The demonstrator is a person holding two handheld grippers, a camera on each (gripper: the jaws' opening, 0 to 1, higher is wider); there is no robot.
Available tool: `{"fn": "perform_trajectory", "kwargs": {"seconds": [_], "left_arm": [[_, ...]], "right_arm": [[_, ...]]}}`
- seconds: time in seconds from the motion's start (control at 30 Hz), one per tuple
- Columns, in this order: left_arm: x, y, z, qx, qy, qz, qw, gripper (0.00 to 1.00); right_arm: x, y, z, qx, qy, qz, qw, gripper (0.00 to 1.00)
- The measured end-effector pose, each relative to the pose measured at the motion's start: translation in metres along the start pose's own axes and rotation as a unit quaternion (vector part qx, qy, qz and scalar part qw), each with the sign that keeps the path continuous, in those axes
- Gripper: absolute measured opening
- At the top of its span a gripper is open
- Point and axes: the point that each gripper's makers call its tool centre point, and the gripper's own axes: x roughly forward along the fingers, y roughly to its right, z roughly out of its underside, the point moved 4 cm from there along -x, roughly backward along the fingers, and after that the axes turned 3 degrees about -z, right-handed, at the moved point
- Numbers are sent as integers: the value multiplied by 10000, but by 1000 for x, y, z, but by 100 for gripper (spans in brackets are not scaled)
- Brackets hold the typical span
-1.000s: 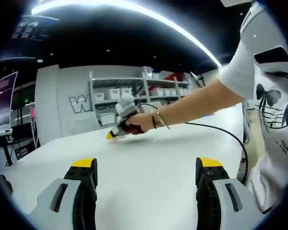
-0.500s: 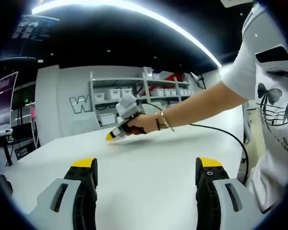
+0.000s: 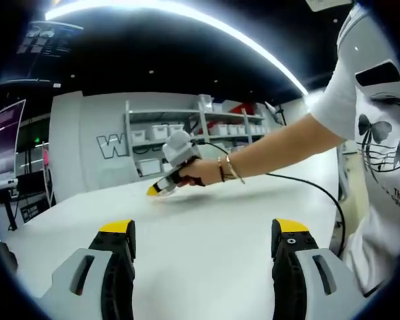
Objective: Open the resealable bag by pulling the two sides of the seal apart until the entire bag opening is separated and visibly accessible.
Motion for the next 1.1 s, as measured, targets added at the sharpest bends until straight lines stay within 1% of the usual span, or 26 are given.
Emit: {"fn": "perform_trajectory", "kwargs": {"seconds": [0.2,0.5,0.67,0.87,1.0,1.1], "left_arm": [[0,0,0,31,-9,-5,10000,83],[0,1,1,79,3,-27,10000,83],[0,0,0,50,28,-30,10000,83],[-1,1,0,47,32,-21,10000,83],[-1,1,0,42,33,-18,10000,83],[-1,0,0,29,34,-16,10000,83]], "right_arm": [[-2,-2,1,-33,18,12,10000,27],[-8,-3,0,-116,78,86,9999,40],[-10,-6,1,-165,86,103,9998,44],[-13,-6,-2,-195,158,150,9996,50],[-14,-8,-2,-220,188,178,9994,56],[-15,-10,-1,-206,195,156,9995,57]]}}
